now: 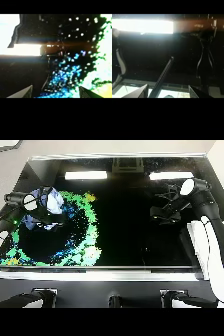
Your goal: Fold the shirts.
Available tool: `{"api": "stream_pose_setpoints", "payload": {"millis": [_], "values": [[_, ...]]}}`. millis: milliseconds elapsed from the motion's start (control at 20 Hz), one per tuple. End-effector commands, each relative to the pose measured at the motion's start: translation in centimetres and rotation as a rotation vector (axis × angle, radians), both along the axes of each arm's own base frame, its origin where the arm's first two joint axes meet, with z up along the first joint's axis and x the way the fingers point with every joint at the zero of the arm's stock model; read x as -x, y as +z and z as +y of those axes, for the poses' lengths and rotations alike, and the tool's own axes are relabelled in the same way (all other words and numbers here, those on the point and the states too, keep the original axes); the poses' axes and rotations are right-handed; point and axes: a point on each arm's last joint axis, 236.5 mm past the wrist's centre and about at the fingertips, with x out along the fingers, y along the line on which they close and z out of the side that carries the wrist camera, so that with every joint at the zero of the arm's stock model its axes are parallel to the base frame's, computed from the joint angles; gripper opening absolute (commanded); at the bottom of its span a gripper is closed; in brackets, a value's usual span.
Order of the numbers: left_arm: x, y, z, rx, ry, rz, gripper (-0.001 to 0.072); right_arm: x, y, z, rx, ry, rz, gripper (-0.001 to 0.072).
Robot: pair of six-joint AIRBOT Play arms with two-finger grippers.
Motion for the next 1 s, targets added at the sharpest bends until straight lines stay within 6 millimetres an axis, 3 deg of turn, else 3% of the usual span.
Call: {"api": "stream_pose_setpoints", "payload": {"millis": [0, 700, 950], "values": [[0.0, 0.0, 0.0, 0.000, 0.000, -0.001, 0.0716, 0.0, 0.0, 0.0, 0.000, 0.000, 0.002, 0.0606], [0.0, 0.0, 0.0, 0.000, 0.001, -0.001, 0.0716, -0.1, 0.0, 0.1, -0.004, -0.001, -0.005, 0.0606], [-3.7, 0.9, -0.7, 0.032, 0.008, -0.158, 0.0716, -2.3, 0.3, 0.2, -0.009, -0.023, -0.093, 0.0606]]}}
